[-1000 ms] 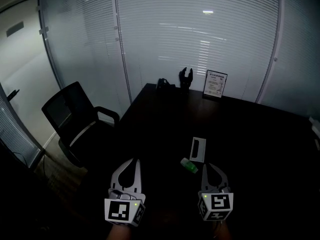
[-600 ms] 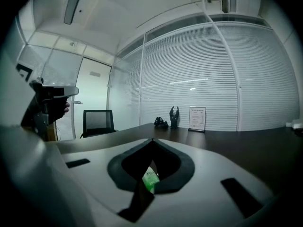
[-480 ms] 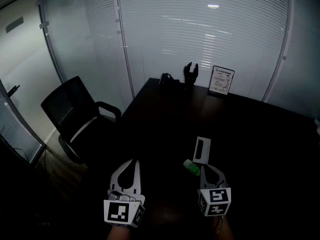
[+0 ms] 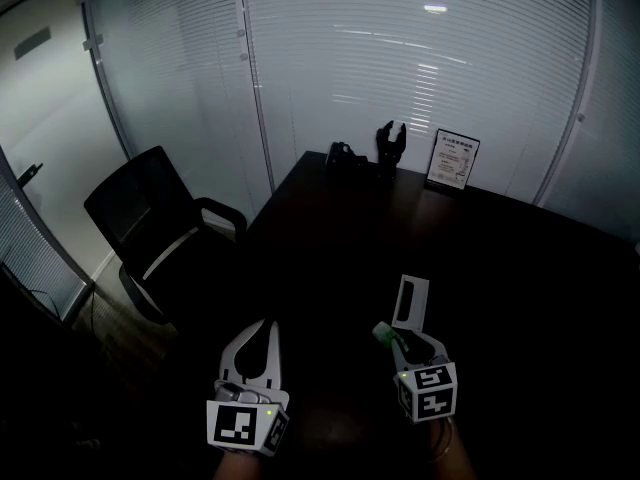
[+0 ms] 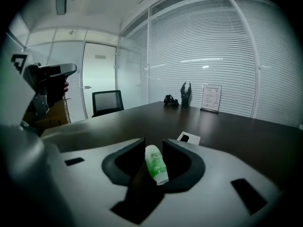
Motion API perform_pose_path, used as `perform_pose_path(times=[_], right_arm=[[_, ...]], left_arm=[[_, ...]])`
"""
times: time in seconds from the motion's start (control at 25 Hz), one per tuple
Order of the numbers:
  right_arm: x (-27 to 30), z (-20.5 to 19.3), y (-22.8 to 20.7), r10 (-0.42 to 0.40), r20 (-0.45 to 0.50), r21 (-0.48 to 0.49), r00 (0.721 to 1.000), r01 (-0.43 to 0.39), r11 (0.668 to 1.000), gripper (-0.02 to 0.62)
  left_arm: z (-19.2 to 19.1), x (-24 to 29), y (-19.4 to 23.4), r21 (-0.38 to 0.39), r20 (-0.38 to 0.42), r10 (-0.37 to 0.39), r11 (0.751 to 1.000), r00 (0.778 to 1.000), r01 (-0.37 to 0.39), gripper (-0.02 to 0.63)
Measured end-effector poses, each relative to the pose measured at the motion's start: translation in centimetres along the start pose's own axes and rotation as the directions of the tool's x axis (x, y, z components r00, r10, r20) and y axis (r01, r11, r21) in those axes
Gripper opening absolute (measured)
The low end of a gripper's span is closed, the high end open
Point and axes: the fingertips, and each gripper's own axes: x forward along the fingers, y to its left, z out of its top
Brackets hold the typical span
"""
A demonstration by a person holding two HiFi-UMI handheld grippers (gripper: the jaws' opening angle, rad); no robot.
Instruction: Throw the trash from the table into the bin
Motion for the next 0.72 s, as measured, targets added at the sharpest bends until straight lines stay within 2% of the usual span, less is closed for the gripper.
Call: perform_pose_path(times=[0.24,0.48,0.72], right_arm=[[2.3,-2.0,0.1,0.048,-0.096,-0.041,0.994,-0.052,0.998,0.146],[4.4,-3.7,0.5,0.087,-0.198,-0.109,0.976,-0.11,0.988,0.17],[5.6,-5.2,0.2,0.092,-0.265,-0.117,0.96,-0.127,0.985,0.192]], left_arm=[[-0.6,0.5,0.4,0.001,-0.009,0.006,1.0,1.0,-0.006,-0.003],[-0.8,0.6,0.8,0.0,-0.012,0.01,1.0,1.0,-0.01,-0.003],[-1.5,0.5,1.1,0.01,-0.029,0.009,1.0,1.0,-0.008,-0.003]])
